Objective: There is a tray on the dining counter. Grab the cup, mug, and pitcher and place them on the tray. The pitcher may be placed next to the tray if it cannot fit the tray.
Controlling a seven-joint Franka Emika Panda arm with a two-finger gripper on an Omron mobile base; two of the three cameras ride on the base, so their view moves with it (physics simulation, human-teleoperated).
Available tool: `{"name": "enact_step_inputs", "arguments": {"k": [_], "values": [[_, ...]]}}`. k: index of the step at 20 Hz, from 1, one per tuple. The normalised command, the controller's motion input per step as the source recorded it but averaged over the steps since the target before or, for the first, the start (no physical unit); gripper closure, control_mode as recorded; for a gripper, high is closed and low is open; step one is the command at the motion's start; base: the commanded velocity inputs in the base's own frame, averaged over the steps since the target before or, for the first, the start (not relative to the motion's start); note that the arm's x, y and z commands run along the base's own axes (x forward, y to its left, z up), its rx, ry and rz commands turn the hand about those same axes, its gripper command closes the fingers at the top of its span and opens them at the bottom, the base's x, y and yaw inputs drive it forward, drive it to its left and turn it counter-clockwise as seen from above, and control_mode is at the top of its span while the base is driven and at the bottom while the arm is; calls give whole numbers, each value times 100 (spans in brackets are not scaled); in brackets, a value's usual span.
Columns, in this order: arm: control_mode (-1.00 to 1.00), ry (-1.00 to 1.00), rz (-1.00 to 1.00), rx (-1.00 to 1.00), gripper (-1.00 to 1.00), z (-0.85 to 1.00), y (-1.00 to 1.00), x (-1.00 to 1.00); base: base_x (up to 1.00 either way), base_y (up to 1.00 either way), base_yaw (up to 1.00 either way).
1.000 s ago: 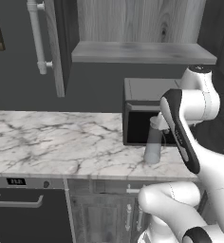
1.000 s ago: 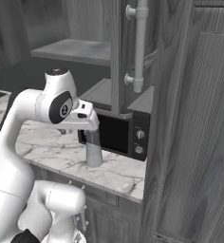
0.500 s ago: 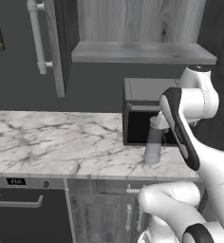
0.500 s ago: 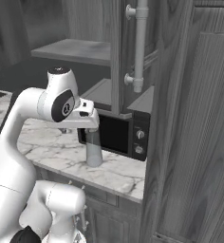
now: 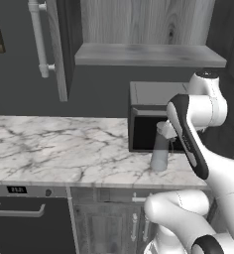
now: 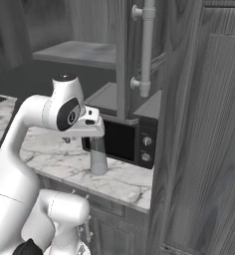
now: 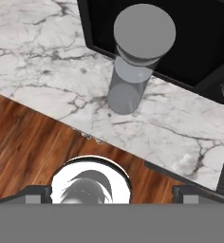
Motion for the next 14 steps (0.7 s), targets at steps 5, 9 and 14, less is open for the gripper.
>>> {"name": "enact_step_inputs", "arguments": {"k": [5, 9, 14], "values": [[-100, 0, 2, 1, -100, -20, -5, 8, 0, 0, 0], [-100, 0, 2, 3, -100, -11, -10, 9, 0, 0, 0], [-100, 0, 2, 2, -100, -9, -8, 10, 0, 0, 0]]}}
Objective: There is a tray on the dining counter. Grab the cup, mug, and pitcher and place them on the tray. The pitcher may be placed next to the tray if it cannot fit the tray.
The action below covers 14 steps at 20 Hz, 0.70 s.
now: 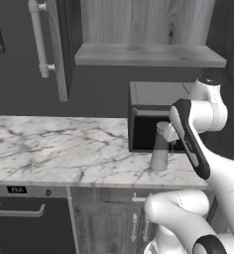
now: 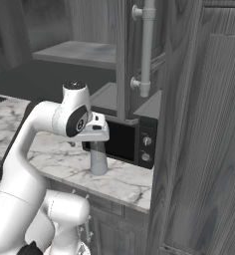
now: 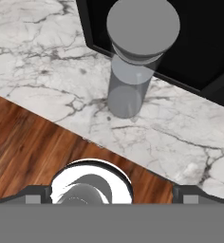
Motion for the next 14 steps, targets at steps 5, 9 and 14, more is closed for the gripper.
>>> {"name": "enact_step_inputs", "arguments": {"k": [5, 9, 14], "values": [[-100, 0, 2, 0, -100, -16, -2, 12, 0, 0, 0], [-100, 0, 2, 0, -100, -16, 0, 13, 0, 0, 0], [-100, 0, 1, 0, -100, -11, 0, 17, 0, 0, 0]]}}
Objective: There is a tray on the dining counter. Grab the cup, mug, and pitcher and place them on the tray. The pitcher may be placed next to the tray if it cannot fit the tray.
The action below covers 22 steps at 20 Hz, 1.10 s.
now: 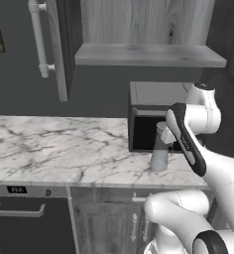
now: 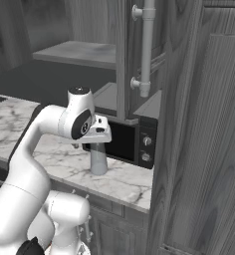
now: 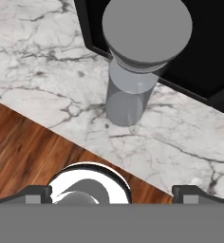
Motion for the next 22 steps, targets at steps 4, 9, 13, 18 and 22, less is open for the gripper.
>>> {"name": "enact_step_inputs", "arguments": {"k": [4, 9, 13, 18, 22], "values": [[-100, 0, 1, 0, -100, -8, -1, 14, 0, 0, 0], [-100, 0, 2, 0, -100, -10, -1, 12, 0, 0, 0], [-100, 0, 2, 0, -100, -9, -1, 7, 0, 0, 0], [-100, 0, 2, 0, -100, -4, -3, 9, 0, 0, 0], [-100, 0, 2, 1, -100, -2, -5, 15, 0, 0, 0]]}}
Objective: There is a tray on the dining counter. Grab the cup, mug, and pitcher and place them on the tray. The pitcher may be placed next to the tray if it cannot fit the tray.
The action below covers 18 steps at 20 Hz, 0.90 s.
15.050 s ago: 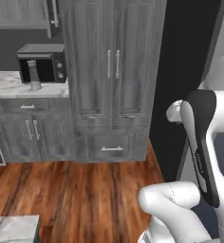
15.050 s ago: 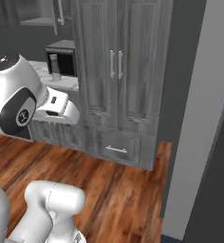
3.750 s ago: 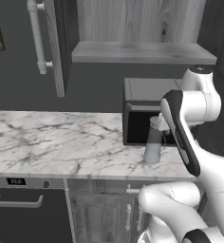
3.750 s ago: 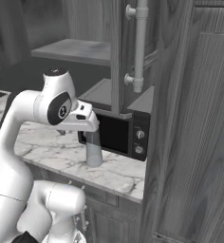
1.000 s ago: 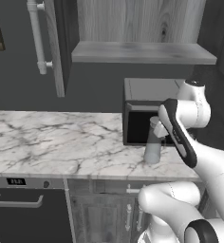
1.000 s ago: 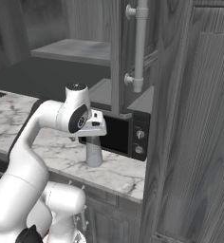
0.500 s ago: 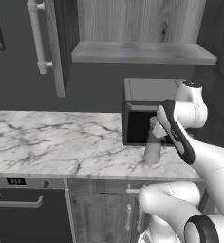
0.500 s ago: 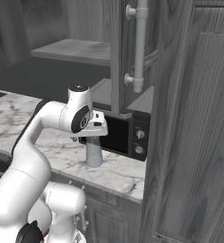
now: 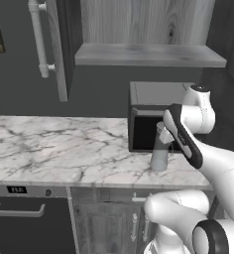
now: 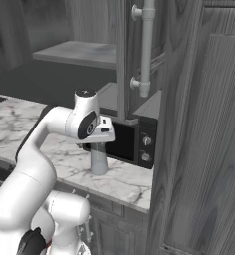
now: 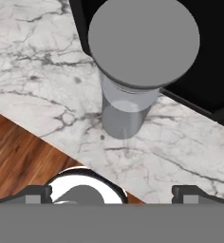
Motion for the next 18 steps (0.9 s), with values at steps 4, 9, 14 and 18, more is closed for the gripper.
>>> {"name": "enact_step_inputs", "arguments": {"k": [4, 9, 14, 18], "values": [[-100, 0, 2, 2, -100, -1, -6, 15, 0, 0, 0], [-100, 0, 2, 3, -100, 0, -6, 17, 0, 0, 0], [-100, 0, 1, 1, -100, -6, -2, 16, 0, 0, 0], [-100, 0, 1, 0, -100, -10, 0, 14, 0, 0, 0]]}}
